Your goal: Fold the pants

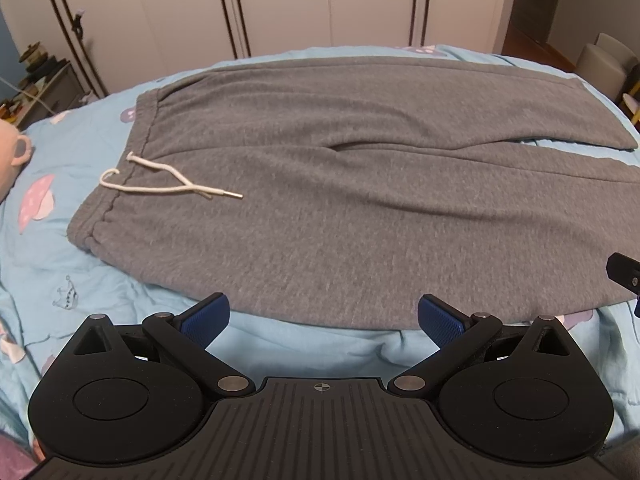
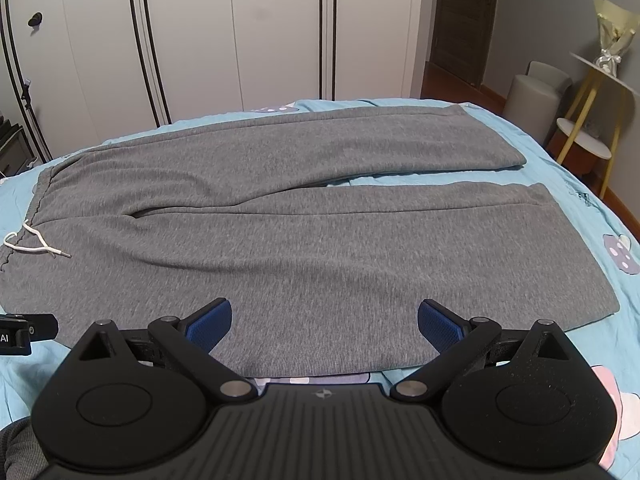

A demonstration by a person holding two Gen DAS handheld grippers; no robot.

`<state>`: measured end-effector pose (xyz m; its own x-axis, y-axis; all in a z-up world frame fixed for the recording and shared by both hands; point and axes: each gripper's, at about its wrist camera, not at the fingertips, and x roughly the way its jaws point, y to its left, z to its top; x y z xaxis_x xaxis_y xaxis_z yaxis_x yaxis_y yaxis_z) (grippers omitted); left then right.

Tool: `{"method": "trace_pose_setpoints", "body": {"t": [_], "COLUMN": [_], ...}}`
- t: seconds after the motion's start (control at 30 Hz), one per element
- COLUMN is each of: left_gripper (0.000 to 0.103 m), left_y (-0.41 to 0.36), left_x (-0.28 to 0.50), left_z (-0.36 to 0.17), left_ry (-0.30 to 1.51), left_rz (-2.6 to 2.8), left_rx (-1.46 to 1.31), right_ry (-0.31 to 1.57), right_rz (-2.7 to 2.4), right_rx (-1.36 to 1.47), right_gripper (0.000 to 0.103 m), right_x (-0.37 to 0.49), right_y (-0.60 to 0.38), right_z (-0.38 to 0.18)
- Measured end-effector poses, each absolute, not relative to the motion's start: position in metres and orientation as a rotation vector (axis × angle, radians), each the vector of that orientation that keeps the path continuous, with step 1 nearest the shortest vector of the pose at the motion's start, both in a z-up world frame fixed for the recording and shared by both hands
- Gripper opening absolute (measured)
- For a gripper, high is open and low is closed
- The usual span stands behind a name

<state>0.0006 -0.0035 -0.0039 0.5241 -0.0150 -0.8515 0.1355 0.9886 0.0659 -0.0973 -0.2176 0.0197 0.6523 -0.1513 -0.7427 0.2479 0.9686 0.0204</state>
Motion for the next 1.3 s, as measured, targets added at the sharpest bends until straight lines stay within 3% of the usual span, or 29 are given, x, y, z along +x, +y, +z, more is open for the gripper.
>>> {"method": "trace_pose_setpoints", "body": {"t": [1.3], "left_gripper": [0.103], "left_y": [-0.0128], "left_x": [0.0011], "left_z": [-0.0034], "left_ry": [1.021], "left_rz": [-0.112], "left_rx": [0.145], "right_ry": [0.823], "right_rz": [-0.23], "right_rx": [0.133], "right_gripper": [0.1], "right_x": [-0.0944], "right_y": [-0.2196], "right_z": [0.0246]}}
